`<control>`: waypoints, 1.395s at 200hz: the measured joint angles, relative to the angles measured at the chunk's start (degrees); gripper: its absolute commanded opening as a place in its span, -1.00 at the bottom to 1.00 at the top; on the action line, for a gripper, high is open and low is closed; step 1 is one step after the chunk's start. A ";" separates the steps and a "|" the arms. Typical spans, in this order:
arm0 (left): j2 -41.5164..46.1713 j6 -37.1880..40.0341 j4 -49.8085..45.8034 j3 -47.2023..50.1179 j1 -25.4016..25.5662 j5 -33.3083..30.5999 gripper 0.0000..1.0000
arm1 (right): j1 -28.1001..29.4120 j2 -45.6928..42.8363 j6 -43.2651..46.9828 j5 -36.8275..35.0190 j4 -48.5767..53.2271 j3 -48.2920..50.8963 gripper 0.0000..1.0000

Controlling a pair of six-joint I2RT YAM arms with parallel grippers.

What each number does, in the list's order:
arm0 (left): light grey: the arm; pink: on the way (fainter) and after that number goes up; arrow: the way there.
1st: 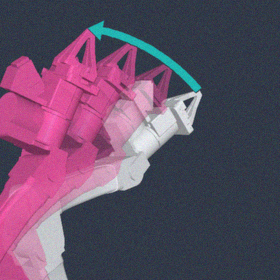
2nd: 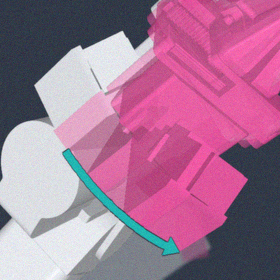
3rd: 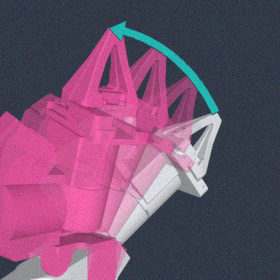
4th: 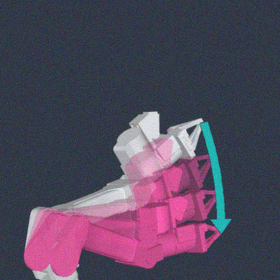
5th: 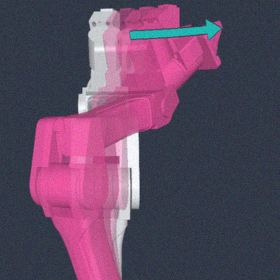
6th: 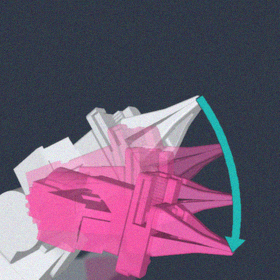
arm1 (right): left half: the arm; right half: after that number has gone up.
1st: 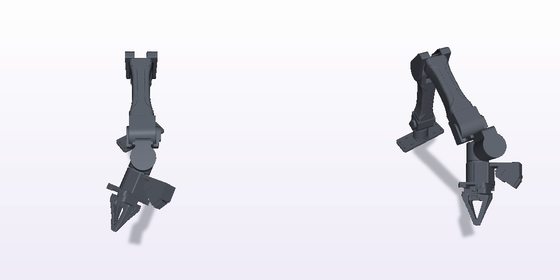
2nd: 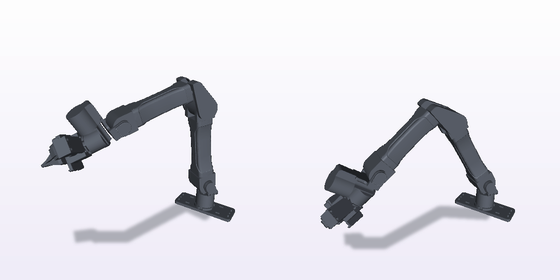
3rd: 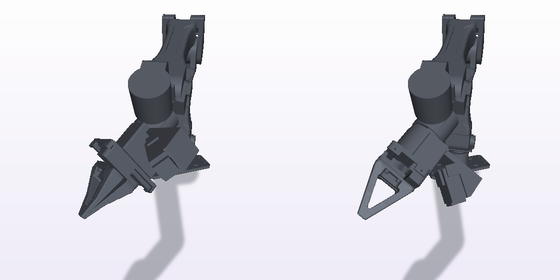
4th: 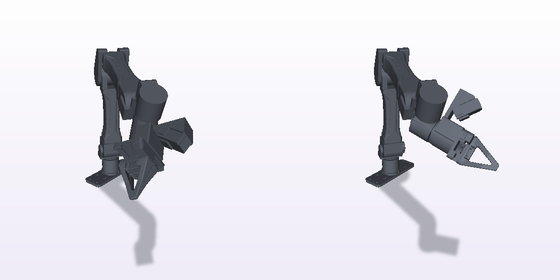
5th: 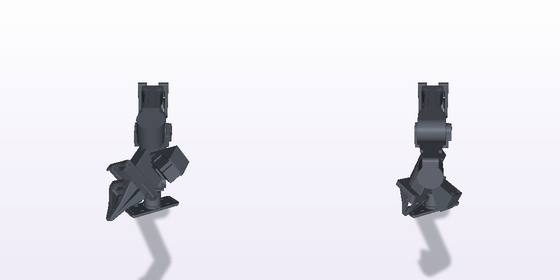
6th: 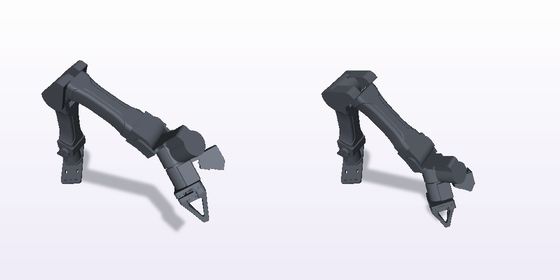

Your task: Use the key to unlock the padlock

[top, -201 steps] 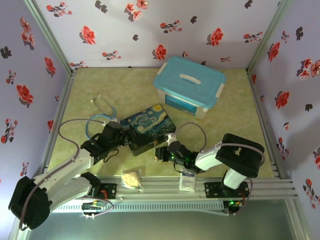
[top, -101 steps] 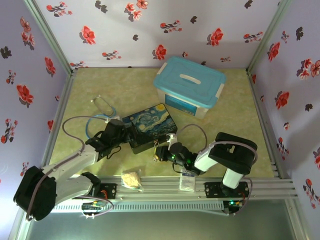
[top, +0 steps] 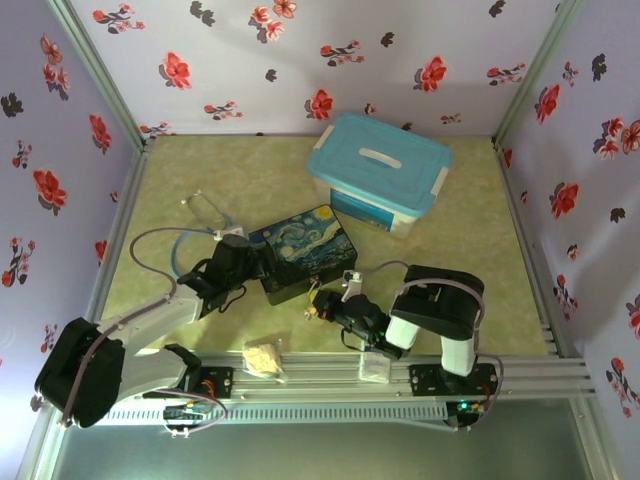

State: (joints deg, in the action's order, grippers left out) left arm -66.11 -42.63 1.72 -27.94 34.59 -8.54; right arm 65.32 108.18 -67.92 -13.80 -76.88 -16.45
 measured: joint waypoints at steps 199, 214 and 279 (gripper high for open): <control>-2.58 1.33 8.63 2.10 -0.90 -0.20 0.13 | 3.23 2.38 -15.10 -14.45 -2.80 -1.57 -1.00; -2.56 1.33 9.62 2.60 -1.05 -0.17 0.12 | 3.28 2.38 -16.24 -14.71 -2.82 -1.62 -1.00; -2.56 1.33 11.69 3.58 -1.84 -0.11 0.06 | 3.08 2.40 -18.67 -17.22 -3.08 -1.64 -1.00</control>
State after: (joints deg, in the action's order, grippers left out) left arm -68.66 -41.30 13.41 -24.36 32.75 -8.64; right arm 68.40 110.59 -86.59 -31.03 -79.96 -18.09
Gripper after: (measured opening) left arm 0.535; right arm 0.064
